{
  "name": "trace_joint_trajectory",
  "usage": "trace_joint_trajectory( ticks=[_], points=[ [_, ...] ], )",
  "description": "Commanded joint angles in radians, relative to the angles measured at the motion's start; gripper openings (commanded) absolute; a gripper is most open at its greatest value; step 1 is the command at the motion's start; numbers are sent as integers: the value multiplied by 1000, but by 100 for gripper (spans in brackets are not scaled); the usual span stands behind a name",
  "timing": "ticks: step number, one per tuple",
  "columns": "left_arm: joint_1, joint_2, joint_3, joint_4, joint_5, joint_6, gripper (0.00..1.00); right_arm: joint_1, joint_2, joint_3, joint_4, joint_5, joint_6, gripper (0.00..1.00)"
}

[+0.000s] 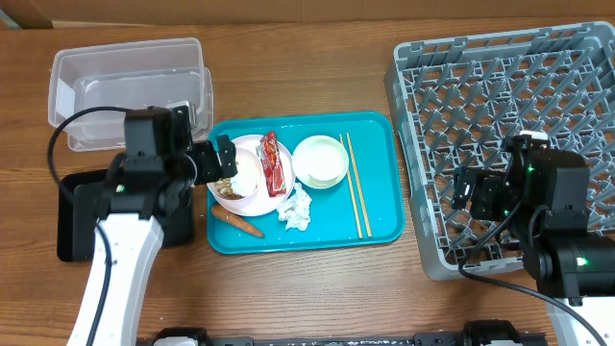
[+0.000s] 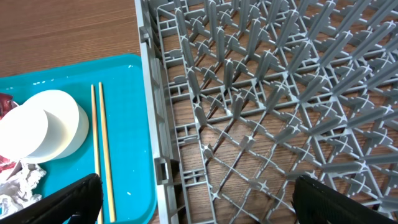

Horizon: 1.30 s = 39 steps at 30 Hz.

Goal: Sort waste into correct bins and load items into the dishwasher

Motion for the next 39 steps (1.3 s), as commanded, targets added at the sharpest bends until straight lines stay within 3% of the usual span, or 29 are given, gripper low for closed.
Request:
trace_joint_trajectory(
  ticks=[1, 11, 15, 25, 30, 39],
  points=[
    [-19, 79, 19, 12, 15, -19, 98, -3, -6, 33, 2, 3, 2, 100],
    [-55, 277, 19, 24, 11, -9, 78, -3, -6, 33, 2, 3, 2, 100],
    [-55, 318, 19, 35, 12, -9, 65, -3, -6, 33, 2, 3, 2, 100],
    [-98, 392, 19, 48, 11, -1, 63, -3, -6, 33, 2, 3, 2, 100],
    [-113, 395, 19, 76, 11, -1, 45, -3, -6, 33, 1, 3, 2, 100],
    [-111, 395, 20, 79, -13, -1, 35, -3, -6, 33, -1, 3, 2, 100]
  ],
)
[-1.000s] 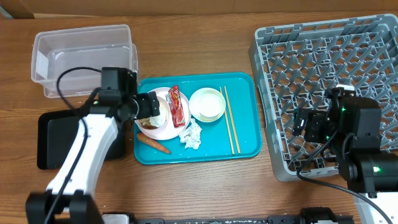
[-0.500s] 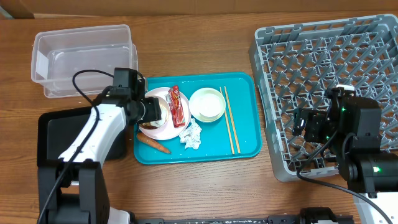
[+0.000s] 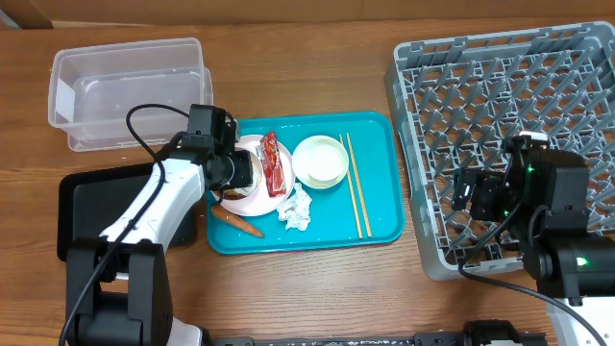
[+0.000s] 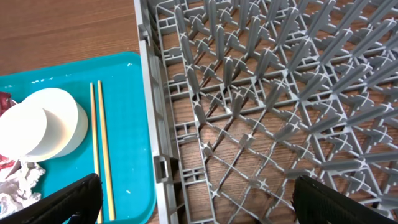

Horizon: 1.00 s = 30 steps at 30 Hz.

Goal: Sort waste into correct bins and load items into the dishwasher

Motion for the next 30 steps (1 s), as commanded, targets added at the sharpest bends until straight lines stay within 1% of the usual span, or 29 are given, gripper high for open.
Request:
trace_joint_trajectory(
  ticks=[1, 3, 5, 6, 12, 21, 30],
  points=[
    [-2, 7, 21, 3, -11, -2, 35, -3, -6, 33, 5, 2, 3, 100],
    [-2, 6, 26, 3, -12, -2, 34, -3, -6, 33, 5, 2, 3, 100],
    [-2, 7, 35, 2, -15, -2, 35, -3, -6, 33, 5, 2, 3, 100],
    [-2, 6, 42, 0, -16, -2, 38, -3, -6, 33, 5, 2, 3, 100],
    [-2, 6, 84, -40, -73, -2, 38, -3, -6, 33, 5, 2, 3, 100],
    [-8, 8, 83, -110, -64, -2, 39, -3, -6, 33, 5, 2, 3, 100],
    [-17, 8, 61, -106, -64, -2, 39, -3, -6, 33, 5, 2, 3, 100]
  ],
)
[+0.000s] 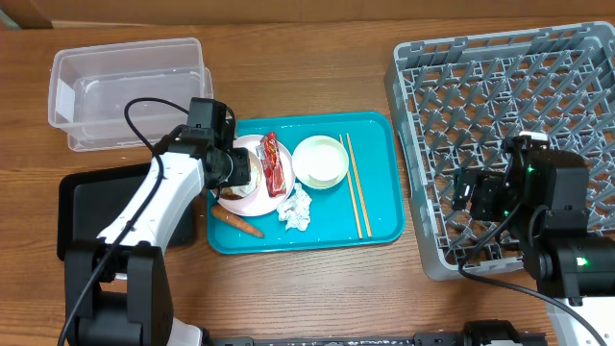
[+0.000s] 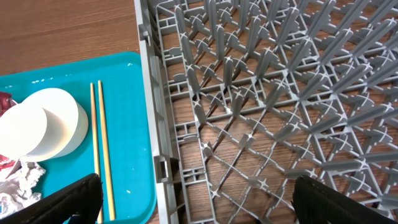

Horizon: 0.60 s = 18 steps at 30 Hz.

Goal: Sort waste into correct bins and load items into the dishwasher

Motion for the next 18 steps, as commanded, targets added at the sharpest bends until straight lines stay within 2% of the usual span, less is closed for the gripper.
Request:
trace_joint_trajectory(
  ticks=[1, 8, 16, 18],
  points=[
    [-9, 8, -6, 3, -11, -2, 39, -3, -6, 33, 5, 3, 3, 100],
    [-10, 8, -19, 3, -14, -3, 38, -3, -6, 33, 5, 3, 3, 100],
    [-22, 8, -20, 3, -14, -3, 29, -3, -6, 33, 5, 3, 3, 100],
    [-27, 8, -20, 3, -14, -3, 24, -3, -6, 33, 5, 3, 3, 100]
  ],
)
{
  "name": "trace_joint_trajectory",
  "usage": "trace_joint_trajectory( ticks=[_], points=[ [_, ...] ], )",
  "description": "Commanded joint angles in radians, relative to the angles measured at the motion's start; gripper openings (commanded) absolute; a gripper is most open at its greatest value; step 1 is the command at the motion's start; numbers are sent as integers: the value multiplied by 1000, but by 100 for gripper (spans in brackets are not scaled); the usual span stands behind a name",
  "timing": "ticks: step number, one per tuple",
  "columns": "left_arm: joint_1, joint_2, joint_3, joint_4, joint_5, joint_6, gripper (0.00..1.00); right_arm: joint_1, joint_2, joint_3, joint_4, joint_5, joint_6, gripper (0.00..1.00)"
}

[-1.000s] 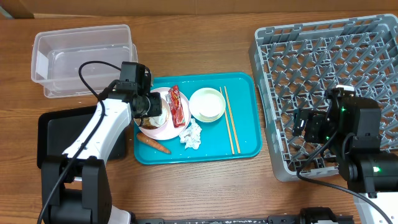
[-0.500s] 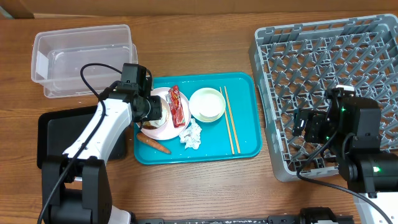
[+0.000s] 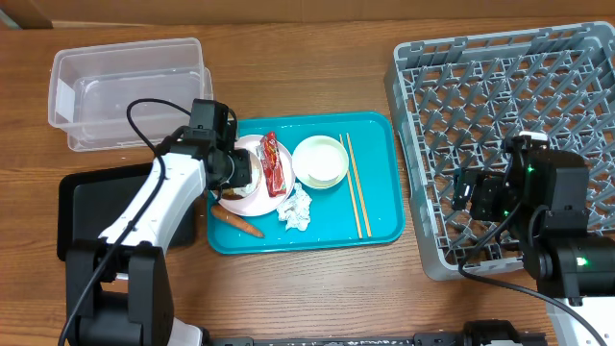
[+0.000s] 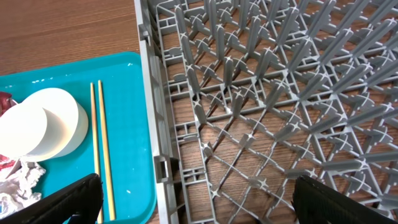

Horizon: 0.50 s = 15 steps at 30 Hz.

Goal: Sort waste into correct bins and load items into the dishwasher

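Note:
A teal tray [image 3: 377, 219] holds a pale plate of food scraps [image 3: 252, 199], a red wrapper [image 3: 276, 163], a white bowl [image 3: 320, 160], a pair of chopsticks [image 3: 356, 187], a crumpled napkin [image 3: 296, 209] and a carrot [image 3: 236, 223]. My left gripper [image 3: 248, 171] is low over the plate's left part; its fingers are hidden from above. The grey dish rack [image 3: 500, 96] stands at the right. My right gripper [image 4: 199, 205] hangs open over the rack's left edge, nothing between its fingers. The bowl [image 4: 40, 127] and chopsticks [image 4: 99, 149] also show in the right wrist view.
A clear plastic bin [image 3: 125, 91] stands at the back left. A black bin [image 3: 91, 207] lies in front of it, left of the tray. The left arm crosses between them. Bare wood lies between tray and rack.
At first my left gripper was at the tray's left edge beside the plate, the arm over the black bin. By 1.6 s ago it was over the plate, where it has stayed. The right gripper has hung open over the rack throughout.

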Motion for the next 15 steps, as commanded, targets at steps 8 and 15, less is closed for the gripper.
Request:
trace_joint_trajectory(
  ticks=[8, 15],
  points=[
    [-17, 6, 1, -6, -12, -2, 4, -3, -6, 33, 5, 3, 3, 100],
    [26, -28, 214, -182, -129, 0, 4, -3, -6, 33, 5, 3, 3, 100]
  ],
)
